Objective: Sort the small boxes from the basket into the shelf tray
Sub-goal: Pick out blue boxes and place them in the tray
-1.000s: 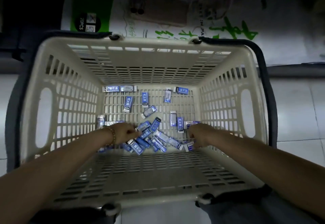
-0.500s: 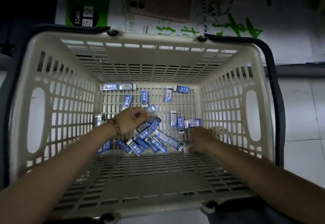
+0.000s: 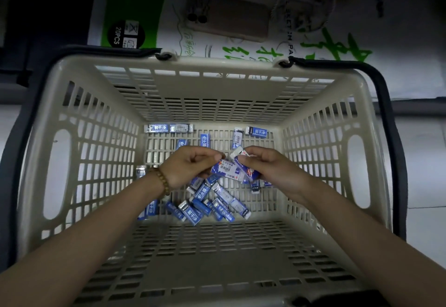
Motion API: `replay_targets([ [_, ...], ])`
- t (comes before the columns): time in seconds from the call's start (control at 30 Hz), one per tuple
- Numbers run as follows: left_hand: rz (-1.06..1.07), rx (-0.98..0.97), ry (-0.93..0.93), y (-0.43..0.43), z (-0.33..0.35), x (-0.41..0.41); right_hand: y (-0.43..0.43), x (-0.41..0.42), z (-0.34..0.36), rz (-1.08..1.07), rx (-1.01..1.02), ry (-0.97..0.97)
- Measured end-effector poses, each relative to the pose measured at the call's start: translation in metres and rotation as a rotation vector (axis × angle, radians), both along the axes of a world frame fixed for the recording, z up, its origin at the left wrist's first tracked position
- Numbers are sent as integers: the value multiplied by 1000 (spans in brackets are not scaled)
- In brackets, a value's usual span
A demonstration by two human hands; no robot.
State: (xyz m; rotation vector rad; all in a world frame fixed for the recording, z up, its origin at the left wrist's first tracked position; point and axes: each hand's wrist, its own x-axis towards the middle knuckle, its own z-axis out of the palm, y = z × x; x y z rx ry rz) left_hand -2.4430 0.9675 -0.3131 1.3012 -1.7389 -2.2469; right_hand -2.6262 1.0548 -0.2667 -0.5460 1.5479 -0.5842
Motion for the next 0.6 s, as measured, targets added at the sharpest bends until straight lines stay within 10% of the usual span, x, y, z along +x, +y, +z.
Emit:
replay_targets([
  [0.23,172,378,159,-8,2,0,1,-26,6,-372,21,103],
  [0.6,-23,235,148,-3,18,-6,-4,8,3,-218,-80,-230],
])
